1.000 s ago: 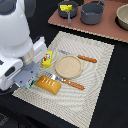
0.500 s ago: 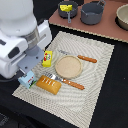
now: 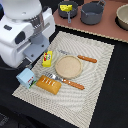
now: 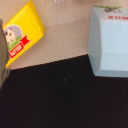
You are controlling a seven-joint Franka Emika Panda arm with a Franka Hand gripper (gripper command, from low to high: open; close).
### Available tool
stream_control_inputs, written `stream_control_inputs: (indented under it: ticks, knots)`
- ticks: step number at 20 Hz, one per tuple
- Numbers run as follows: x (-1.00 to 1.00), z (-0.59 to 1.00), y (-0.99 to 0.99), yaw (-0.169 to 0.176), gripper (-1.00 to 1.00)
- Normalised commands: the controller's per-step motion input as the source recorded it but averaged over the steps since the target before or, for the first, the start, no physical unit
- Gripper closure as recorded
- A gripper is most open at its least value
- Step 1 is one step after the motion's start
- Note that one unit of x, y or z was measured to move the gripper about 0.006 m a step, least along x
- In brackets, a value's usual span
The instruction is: Interact with the objects in diverse but meaningful ways.
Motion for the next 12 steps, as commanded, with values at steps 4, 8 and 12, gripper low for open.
stream_control_inputs:
  ticks: [4, 8, 12]
  knots:
    - [0.00, -0.03, 0.41, -0.124, -1.00]
    - [0.00, -0.12, 0.33, -0.149, -1.00]
    - [-0.04, -0.17, 0.26, -0.110, -1.00]
